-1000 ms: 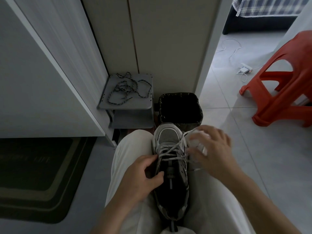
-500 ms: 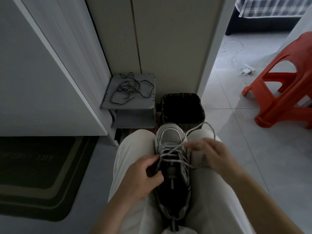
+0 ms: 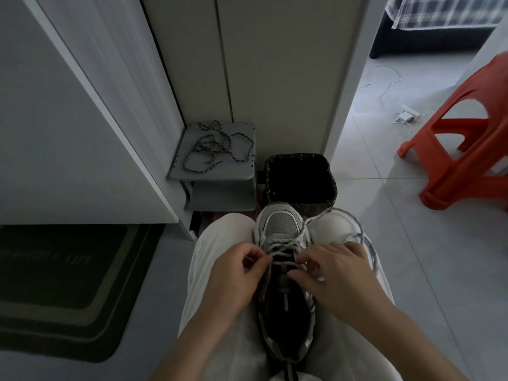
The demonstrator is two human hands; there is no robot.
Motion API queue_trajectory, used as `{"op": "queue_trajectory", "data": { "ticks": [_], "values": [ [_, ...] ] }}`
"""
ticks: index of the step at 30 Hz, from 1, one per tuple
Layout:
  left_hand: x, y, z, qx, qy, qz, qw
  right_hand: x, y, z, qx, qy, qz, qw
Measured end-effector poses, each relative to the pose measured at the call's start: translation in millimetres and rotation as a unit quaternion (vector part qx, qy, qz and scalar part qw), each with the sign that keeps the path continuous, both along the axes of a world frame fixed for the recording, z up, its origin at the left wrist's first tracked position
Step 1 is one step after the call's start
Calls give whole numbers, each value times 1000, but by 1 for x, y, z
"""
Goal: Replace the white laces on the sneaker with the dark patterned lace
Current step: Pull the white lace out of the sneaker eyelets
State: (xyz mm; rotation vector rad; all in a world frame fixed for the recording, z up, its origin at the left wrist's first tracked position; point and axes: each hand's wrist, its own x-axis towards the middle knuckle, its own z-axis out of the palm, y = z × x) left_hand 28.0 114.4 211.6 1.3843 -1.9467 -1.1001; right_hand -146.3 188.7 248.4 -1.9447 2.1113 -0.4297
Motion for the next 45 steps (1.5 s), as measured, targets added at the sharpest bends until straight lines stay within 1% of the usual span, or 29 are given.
{"op": "queue_trajectory", "data": {
  "ticks": [2,5,8,10,12,13,15,17,18,19,21,23,25,26,29,32,34,36,37,39,41,43,45],
  "values": [
    [-1,-2,0,-2,-28,-20,999,4,-3,-2,3,3,3,1000],
    [-4,-5,3,-62,-73,-47,994,14,-10,-1,-45,36,21,998],
    [-5,-10,5,-88,-57,-42,994,24,-13,1,-71,57,11,996],
    [-6,-15,6,-77,-36,-52,995,26,-13,-1,-65,56,2,996],
    [-8,-22,7,-28,1,-74,997,23,-11,-3,-36,43,-4,998],
    [-8,-27,9,1,7,-91,996,21,-10,-4,-18,37,-5,999],
    [-6,-40,14,32,-33,-145,988,18,-8,-6,14,28,2,1000],
    [-4,-51,19,29,-88,-196,976,16,-7,-7,4,7,6,1000],
    [-3,-53,21,20,-98,-205,974,17,-8,-6,-6,1,3,1000],
    [-3,-54,21,4,-94,-202,975,18,-10,-5,-10,1,-2,1000],
    [-3,-50,20,-18,-54,-170,984,19,-12,-6,-13,-3,-16,1000],
    [3,-42,13,2,-19,-136,990,22,-14,-8,-13,-5,-26,1000],
    [9,-32,4,24,-36,-126,991,23,-14,-10,-5,-8,-29,1000],
    [11,-27,0,18,-48,-124,991,24,-13,-10,0,-11,-26,1000],
    [7,-16,-5,-52,-66,-101,991,27,-12,-8,12,-5,-21,1000],
    [13,-26,10,-129,-86,-38,987,29,-10,-5,-1,24,-32,999],
    [21,-38,20,-149,-99,-6,984,27,-7,-4,-6,38,-46,998],
    [23,-41,23,-148,-106,16,983,25,-4,-4,-20,27,-51,998],
    [20,-38,22,-133,-96,20,986,26,-4,-4,-29,19,-47,998],
    [8,-26,17,-66,-74,9,995,28,-3,-5,-39,21,-23,999],
    [0,-12,7,-10,-105,-21,994,29,-3,-7,-28,25,-8,999],
    [-4,-1,-1,-7,-107,-30,994,29,-4,-8,-15,25,-9,1000],
    [-4,-1,-2,-51,-104,-11,993,28,-4,-9,-15,28,-10,999]
  ]
}}
